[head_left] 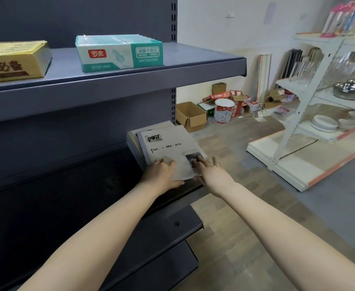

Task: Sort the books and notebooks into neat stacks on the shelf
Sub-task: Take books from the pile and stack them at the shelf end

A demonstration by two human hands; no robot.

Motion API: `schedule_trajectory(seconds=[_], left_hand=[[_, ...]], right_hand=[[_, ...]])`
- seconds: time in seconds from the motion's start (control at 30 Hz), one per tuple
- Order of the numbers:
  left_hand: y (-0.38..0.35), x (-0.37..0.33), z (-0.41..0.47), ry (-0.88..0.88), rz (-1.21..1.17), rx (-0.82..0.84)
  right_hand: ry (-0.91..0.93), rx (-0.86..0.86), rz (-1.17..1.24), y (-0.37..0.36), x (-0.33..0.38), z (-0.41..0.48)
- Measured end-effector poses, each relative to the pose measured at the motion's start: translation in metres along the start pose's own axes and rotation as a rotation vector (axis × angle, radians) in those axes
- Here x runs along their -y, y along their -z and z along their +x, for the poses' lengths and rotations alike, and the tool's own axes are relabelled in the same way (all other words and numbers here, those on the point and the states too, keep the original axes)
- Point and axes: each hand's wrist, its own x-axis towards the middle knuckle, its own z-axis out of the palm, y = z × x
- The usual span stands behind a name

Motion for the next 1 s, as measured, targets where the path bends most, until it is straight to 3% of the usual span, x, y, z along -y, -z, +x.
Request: schedule_trajectory(seconds=[0.3,0.57,1.0], left_hand=[[-0.015,0.006,0.004,0.167,-0.304,0.004],[-0.019,0.002,0.006,0.285,-0.372,0.036],[-0.025,0.01,0.016,0.324,-0.468,0.09]], right_hand=[[0.094,0.061,0.071,0.014,-0.005,0.032],[0.196,0.007,0.059,0.022,-0.01,0.045],[0.155,0.053,0.07,0.024,-0.013,0.062]])
